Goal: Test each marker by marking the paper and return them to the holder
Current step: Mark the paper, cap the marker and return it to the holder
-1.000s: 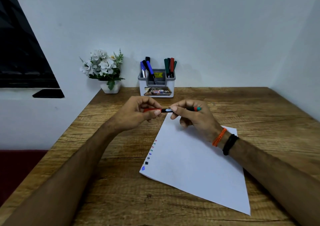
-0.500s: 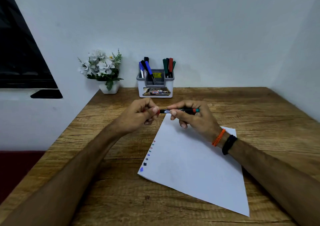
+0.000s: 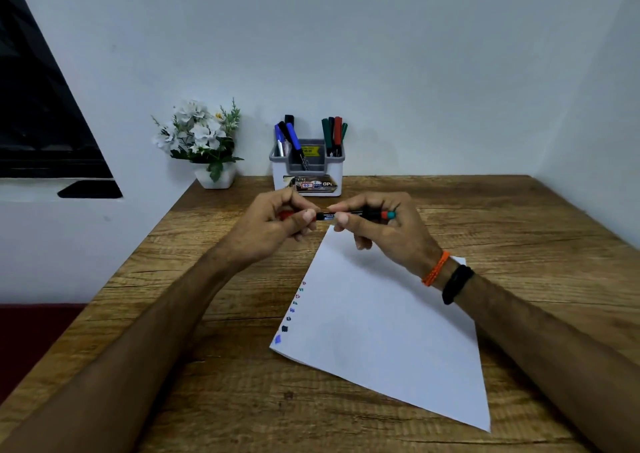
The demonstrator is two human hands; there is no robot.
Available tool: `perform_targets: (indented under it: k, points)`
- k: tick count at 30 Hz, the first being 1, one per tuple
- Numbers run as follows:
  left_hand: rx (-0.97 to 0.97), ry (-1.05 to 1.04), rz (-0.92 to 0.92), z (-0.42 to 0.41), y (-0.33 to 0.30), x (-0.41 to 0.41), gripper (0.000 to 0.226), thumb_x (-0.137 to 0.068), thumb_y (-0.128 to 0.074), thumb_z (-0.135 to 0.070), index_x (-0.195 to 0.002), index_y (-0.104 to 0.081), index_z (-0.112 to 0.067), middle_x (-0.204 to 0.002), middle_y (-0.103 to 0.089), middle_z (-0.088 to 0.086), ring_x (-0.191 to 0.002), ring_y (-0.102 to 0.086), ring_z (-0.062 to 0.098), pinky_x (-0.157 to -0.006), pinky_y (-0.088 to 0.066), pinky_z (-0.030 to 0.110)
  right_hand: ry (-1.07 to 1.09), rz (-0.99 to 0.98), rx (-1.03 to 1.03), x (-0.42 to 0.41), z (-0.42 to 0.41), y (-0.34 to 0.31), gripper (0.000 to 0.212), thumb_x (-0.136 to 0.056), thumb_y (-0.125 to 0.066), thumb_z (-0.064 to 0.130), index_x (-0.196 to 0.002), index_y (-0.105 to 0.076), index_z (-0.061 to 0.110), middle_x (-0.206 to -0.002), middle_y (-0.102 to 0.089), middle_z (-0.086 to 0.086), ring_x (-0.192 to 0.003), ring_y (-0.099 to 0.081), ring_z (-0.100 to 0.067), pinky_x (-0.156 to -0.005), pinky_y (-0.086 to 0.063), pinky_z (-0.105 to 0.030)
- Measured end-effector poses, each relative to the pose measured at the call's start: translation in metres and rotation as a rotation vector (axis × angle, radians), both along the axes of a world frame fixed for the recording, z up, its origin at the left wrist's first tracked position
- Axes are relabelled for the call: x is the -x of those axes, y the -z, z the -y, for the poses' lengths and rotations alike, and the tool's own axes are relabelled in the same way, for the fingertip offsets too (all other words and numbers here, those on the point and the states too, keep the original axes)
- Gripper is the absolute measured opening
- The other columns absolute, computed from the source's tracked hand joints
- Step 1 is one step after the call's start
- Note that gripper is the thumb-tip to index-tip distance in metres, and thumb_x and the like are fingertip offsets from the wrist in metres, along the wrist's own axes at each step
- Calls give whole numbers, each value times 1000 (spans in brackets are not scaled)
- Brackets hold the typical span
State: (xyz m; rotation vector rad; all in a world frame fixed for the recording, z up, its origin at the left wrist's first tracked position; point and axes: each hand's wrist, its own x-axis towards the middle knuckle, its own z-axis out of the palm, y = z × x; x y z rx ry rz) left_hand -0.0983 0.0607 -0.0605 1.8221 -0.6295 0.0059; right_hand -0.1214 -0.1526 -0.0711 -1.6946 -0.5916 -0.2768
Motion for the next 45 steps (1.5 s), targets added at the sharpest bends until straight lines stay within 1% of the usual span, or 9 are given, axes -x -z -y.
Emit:
perform_targets:
  k: [7,9,15,26,28,31,34,37,45]
  points:
    - [316,-177,-124,-1,-9,6,40,-71,-73,2,-106,-54,-4,-86,-71,12,-73,-73,17,-63,-59,25,65,-62,106,1,0,0,28,-86,-72,5,-113,-69,10,-89,-77,-8,-68,-68,-6,-56,-49,-19]
    - [397,-214,-140,1,-11,8,48,-69,-75,1,-111,-51,-4,-84,-72,11,-75,-73,19,-61,-59,25,104,-38,187,4,-6,1,43,-82,-77,9,-122,-63,14,-87,-77,-3,-72,-70,-4,-65,-51,-22]
    - [369,-262,-46,16,-16,18,62,-64,-80,-14,-117,-50,-8,-80,-73,6,-75,-72,16,-66,-58,26,105,172,373,17,-18,-10,103,-76,-80,9,-153,-19,39,-87,-69,10,-71,-71,-8,-60,-59,-27]
    - [368,-208,-22,19,-15,16,60,-63,-78,-27,-116,-53,-12,-93,-74,9,-86,-72,19,-77,-59,33,129,242,384,18,-19,-16,104,-74,-81,9,-150,-20,44,-83,-63,13,-67,-70,-4,-58,-57,-22]
    - [264,-234,0,14,-10,10,52,-71,-73,-35,-115,-56,-13,-101,-73,6,-95,-71,17,-81,-58,33,132,242,376,17,-18,-16,105,-74,-82,10,-149,-19,45,-83,-65,12,-66,-70,-3,-58,-57,-22]
    - [-99,-308,111,5,4,0,42,-86,-60,-47,-118,-59,-19,-115,-67,-4,-104,-63,8,-90,-53,31,164,236,373,10,-16,-18,105,-72,-85,15,-149,-19,45,-81,-66,8,-65,-69,-7,-57,-57,-23]
    - [-495,-372,163,1,22,-12,54,-90,-53,-52,-133,-52,-20,-133,-57,-1,-117,-54,13,-100,-45,37,229,229,374,-6,-12,-24,104,-70,-85,26,-149,-20,44,-83,-67,3,-64,-69,-11,-62,-60,-31]
    - [-785,-387,201,0,37,-27,68,-87,-41,-67,-139,-46,-23,-146,-46,1,-134,-39,19,-112,-31,46,332,212,378,-30,-8,-36,105,-70,-86,17,-148,-22,45,-86,-68,6,-64,-70,-8,-72,-61,-33]
    - [-875,-404,207,3,44,-33,70,-90,-31,-69,-145,-38,-26,-155,-31,0,-143,-25,18,-117,-19,45,481,254,341,-101,-8,-70,102,-71,-86,11,-146,-24,43,-85,-73,1,-64,-72,-11,-74,-62,-38]
